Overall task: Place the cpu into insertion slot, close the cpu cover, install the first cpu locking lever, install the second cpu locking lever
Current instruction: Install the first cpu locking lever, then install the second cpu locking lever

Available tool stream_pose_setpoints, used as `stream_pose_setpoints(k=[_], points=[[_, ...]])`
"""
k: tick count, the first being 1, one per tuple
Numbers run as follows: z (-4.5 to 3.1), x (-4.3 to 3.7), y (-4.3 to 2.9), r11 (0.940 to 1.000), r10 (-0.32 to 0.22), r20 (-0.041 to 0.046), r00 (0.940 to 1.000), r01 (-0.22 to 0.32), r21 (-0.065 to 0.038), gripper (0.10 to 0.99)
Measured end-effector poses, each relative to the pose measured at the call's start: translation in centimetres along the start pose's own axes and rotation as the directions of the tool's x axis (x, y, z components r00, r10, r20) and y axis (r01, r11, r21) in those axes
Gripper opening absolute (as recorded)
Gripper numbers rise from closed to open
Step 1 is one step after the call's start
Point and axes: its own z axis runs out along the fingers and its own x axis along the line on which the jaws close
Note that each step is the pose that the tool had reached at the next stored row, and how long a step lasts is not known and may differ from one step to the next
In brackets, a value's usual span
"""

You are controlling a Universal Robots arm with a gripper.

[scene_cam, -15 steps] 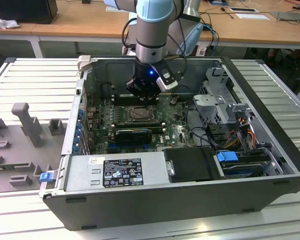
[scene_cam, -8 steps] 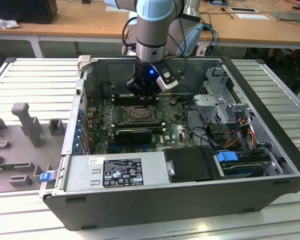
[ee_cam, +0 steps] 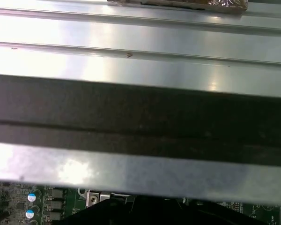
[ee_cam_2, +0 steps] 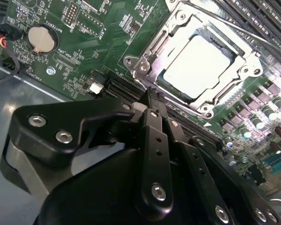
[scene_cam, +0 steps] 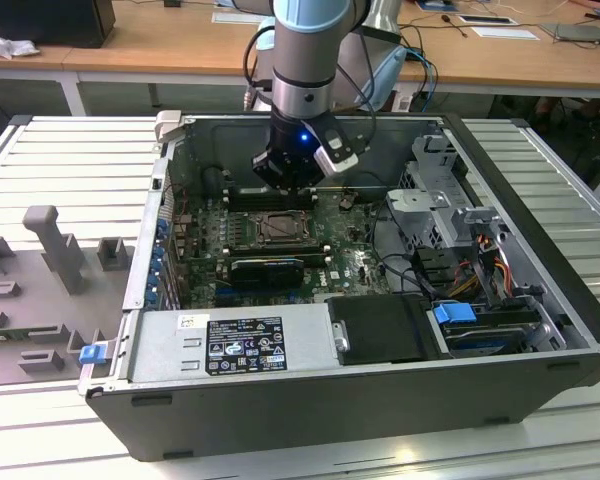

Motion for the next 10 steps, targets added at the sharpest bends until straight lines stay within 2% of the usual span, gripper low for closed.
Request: stream_pose_setpoints(k=[10], points=[[-0.03, 0.03, -0.39, 1.0, 0.0, 0.0001, 1.0, 0.0, 0.0, 0.106]])
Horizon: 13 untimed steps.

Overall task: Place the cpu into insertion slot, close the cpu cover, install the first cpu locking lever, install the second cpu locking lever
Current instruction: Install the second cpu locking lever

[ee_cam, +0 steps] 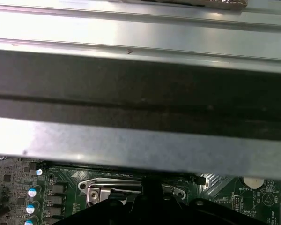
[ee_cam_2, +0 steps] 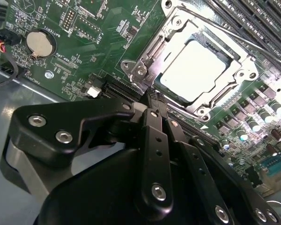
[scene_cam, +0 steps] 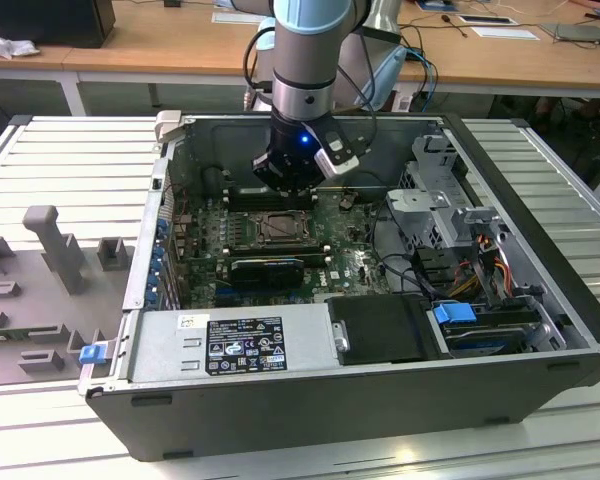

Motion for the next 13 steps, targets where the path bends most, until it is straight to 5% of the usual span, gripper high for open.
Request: stream_pose_setpoints(k=[2, 13], points=[[-0.52, 0.0, 0.03, 1.0, 0.0, -0.0001, 1.0, 0.0, 0.0, 0.106], [-0.56, -0.01, -0.28, 1.0, 0.0, -0.0001, 1.0, 0.0, 0.0, 0.106]])
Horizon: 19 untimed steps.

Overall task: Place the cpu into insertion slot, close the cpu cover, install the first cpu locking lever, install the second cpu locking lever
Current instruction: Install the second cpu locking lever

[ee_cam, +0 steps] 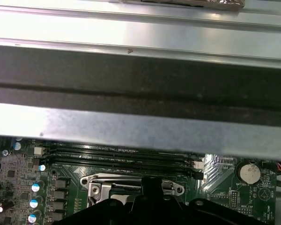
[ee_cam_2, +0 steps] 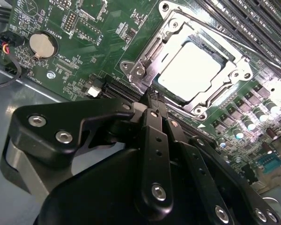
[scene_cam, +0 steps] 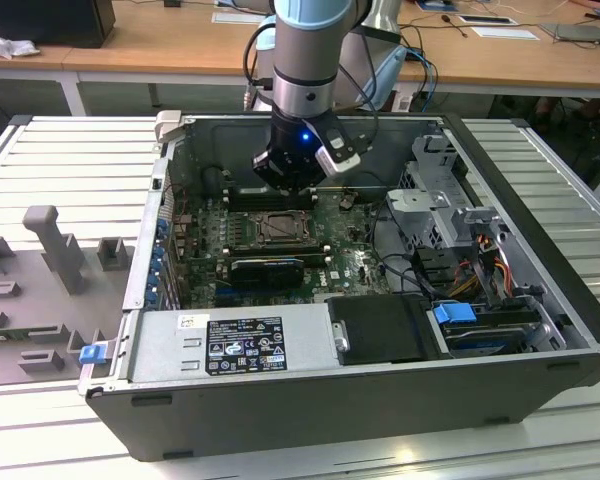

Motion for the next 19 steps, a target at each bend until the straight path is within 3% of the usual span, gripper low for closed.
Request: stream_pose_setpoints(k=[8, 13, 19], points=[[-0.06, 0.0, -0.49, 1.0, 0.0, 0.0, 1.0, 0.0, 0.0, 0.106], [-0.87, 0.0, -0.46, 1.0, 0.0, 0.0, 1.0, 0.0, 0.0, 0.106], [-0.94, 0.04, -0.9, 1.0, 0.0, 0.0, 1.0, 0.0, 0.0, 0.106]])
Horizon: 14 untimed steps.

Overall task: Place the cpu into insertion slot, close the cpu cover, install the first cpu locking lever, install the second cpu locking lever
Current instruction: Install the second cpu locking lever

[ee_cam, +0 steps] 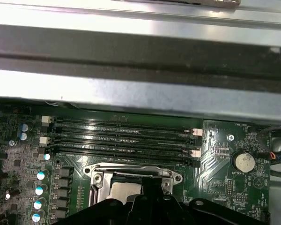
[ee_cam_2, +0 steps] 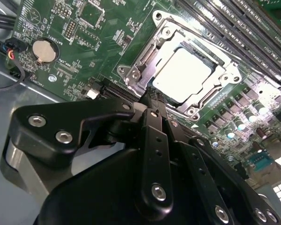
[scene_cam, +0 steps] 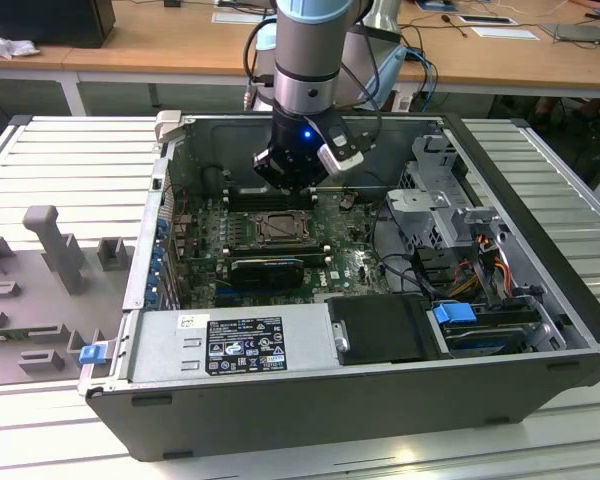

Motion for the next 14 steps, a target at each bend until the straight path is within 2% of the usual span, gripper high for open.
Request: stream_pose_setpoints(k=[5, 14], points=[[-0.03, 0.05, -0.69, 1.0, 0.0, 0.0, 1.0, 0.0, 0.0, 0.106], [-0.08, 0.1, -1.43, 1.0, 0.0, 0.0, 1.0, 0.0, 0.0, 0.106]])
